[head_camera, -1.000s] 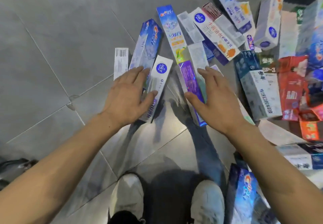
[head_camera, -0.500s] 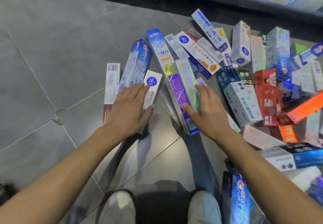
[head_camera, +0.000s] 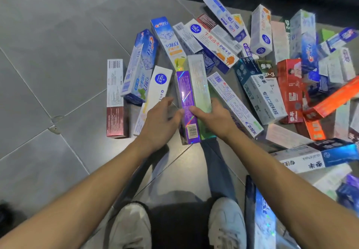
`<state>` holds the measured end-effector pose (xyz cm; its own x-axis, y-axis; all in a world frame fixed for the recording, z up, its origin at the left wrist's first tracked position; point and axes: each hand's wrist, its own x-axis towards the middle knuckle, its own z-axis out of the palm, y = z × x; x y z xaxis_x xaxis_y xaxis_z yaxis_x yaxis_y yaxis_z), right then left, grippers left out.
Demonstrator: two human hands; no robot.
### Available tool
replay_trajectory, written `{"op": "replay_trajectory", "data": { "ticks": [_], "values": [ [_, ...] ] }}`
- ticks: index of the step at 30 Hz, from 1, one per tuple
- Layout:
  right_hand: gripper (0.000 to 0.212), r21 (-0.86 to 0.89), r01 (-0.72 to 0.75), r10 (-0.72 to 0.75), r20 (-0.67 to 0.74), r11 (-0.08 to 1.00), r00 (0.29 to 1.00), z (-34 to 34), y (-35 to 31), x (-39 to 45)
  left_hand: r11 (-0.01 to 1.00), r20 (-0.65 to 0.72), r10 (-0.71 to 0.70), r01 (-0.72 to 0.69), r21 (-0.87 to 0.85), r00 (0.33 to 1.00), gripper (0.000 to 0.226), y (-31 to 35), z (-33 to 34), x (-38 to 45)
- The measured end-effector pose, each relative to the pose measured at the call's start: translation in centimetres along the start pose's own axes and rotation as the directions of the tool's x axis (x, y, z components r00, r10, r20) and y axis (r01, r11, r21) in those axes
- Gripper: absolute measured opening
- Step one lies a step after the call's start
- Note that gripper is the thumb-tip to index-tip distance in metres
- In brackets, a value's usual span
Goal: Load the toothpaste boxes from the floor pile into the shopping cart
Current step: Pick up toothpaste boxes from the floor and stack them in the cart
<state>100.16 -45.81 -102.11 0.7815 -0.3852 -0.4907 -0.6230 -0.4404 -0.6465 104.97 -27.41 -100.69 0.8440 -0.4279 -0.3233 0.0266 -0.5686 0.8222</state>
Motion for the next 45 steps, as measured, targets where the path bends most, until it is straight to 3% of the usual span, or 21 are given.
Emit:
{"op": "replay_trajectory", "data": {
  "ticks": [4,7,11,13,15,20,22,25,29,33,38,42,43,45],
  "values": [
    [0.047,0.194,0.003,-0.013,0.051,0.981,0.999,0.1,0.1,0.0,0.936,0.121,-0.181,0.209,-0.284,0.976,0.042,0.1,2.1,1.2],
    [0.048,0.334,-0.031,0.006,0.076,0.942,0.997,-0.1,0.0,-0.1,0.837,0.16,-0.258,0.303,-0.456,0.953,0.05,0.1,2.9,2.6],
    [0.028,0.46,-0.049,-0.002,0.109,0.887,0.994,0.0,0.5,-0.1,0.734,0.19,-0.379,0.419,-0.535,0.906,0.055,-0.4,3.5,3.8],
    [0.034,0.502,-0.073,0.021,0.108,0.862,0.994,-0.1,0.1,-0.5,0.71,0.168,-0.409,0.428,-0.559,0.897,0.052,-0.4,3.4,3.2],
    [0.046,0.539,-0.098,0.043,0.113,0.837,0.993,-0.2,-1.2,-1.5,0.699,0.139,-0.401,0.401,-0.593,0.905,0.047,0.9,2.0,1.7],
    [0.049,0.603,-0.1,-0.003,0.167,0.791,0.986,-2.7,-8.5,-8.0,0.57,0.001,-0.455,0.292,-0.768,0.891,0.044,8.1,-5.7,-4.1],
    [0.048,0.622,-0.11,-0.025,0.204,0.775,0.979,-5.1,-13.0,-11.3,0.538,-0.032,-0.474,0.26,-0.802,0.88,0.052,11.8,-9.3,-7.3],
    [0.049,0.65,-0.121,-0.081,0.272,0.75,0.959,-9.3,-20.9,-16.4,0.448,-0.074,-0.518,0.197,-0.872,0.852,0.04,18.2,-14.8,-12.8],
    [0.043,0.667,-0.106,-0.184,0.349,0.738,0.919,-15.1,-31.7,-22.8,0.361,-0.125,-0.557,0.105,-0.927,0.821,0.053,27.8,-23.4,-20.3],
    [0.042,0.612,-0.054,-0.25,0.4,0.789,0.882,-18.9,-41.5,-28.3,0.382,-0.231,-0.497,-0.029,-0.924,0.837,0.061,37.0,-31.4,-27.6],
    [0.046,0.595,-0.07,-0.286,0.482,0.8,0.828,-18.9,-51.7,-35.2,0.466,-0.431,-0.594,-0.147,-0.873,0.679,0.058,42.7,-39.3,-35.0],
    [0.031,0.515,-0.022,-0.332,0.584,0.857,0.741,-15.5,-58.5,-41.3,0.461,-0.529,-0.687,-0.264,-0.847,0.498,0.045,42.5,-44.7,-41.4],
    [0.03,0.49,-0.003,-0.341,0.611,0.872,0.714,-14.8,-59.9,-42.5,0.451,-0.53,-0.71,-0.279,-0.848,0.463,0.048,41.8,-45.7,-42.8],
    [0.034,0.439,0.032,-0.355,0.68,0.898,0.641,-13.2,-62.4,-44.4,0.393,-0.495,-0.775,-0.314,-0.865,0.394,0.077,39.9,-47.2,-45.5]
  ]
}}
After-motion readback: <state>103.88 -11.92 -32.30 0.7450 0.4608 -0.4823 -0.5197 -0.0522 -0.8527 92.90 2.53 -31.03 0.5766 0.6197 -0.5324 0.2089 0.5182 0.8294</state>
